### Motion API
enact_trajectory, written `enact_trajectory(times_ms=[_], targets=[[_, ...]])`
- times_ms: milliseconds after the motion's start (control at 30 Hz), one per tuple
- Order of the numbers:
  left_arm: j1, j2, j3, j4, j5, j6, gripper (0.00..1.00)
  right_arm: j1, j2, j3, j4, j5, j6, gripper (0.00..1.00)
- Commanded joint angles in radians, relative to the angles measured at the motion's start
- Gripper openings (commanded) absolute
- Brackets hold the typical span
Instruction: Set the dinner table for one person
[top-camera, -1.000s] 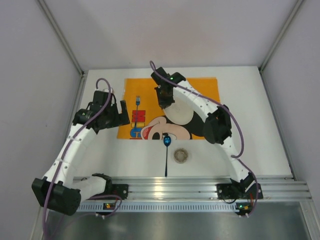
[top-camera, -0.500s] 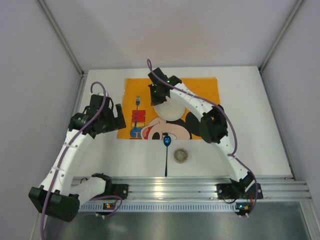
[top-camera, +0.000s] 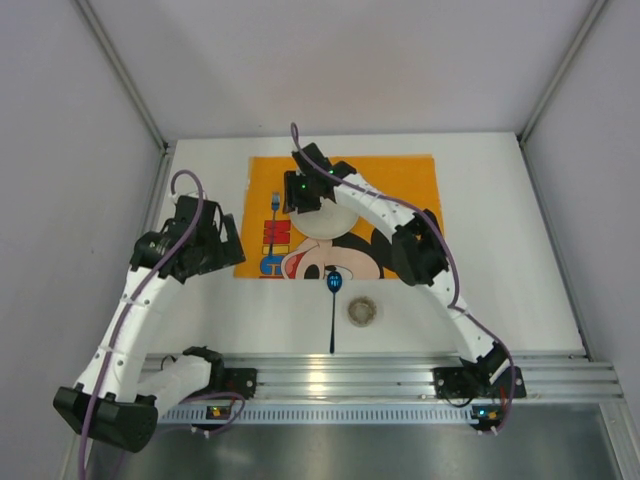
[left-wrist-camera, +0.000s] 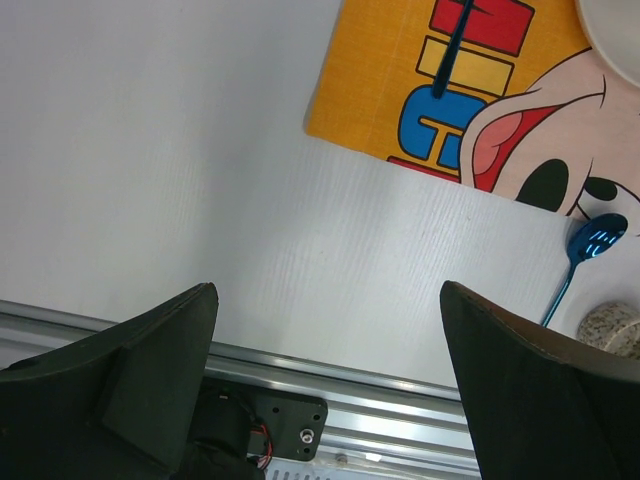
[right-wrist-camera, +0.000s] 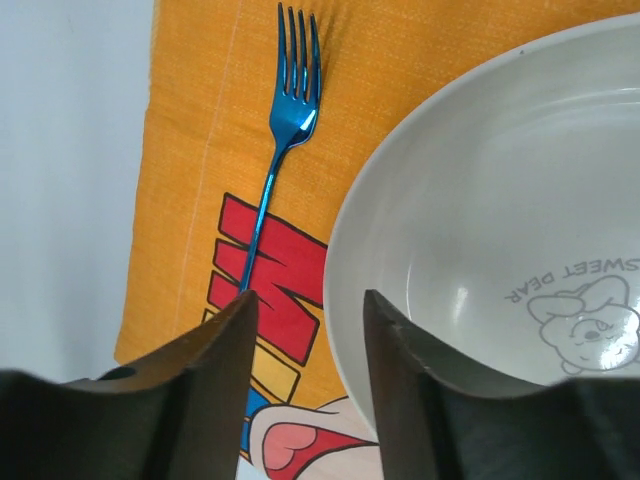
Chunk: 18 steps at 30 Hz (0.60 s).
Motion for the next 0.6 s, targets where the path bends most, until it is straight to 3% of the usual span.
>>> enact_trajectory(times_ms=[0,67,433,567], targets=[[0.005,-0.01,0.052,-0.046,-0.023,-0.028,0.98,0.021,0.006,-0.001,0.078,-0.029,0.0,0.49],[0.005,-0.013,0.066,-0.055,-0.029,-0.037,0.98,0.021,-0.008,-0.007,0.083,-0.027,-0.011,0.6],[0.005,-0.061,0.066,-0.073,-0.064,-0.051,0.98,0.001,-0.224,-0.102,0.09,0.023,-0.068,0.95],[0.005,-0.067,0.061,-0.066,-0.055,-0.051,0.98,0.001,-0.327,-0.179,0.09,0.039,-0.079,1.0]])
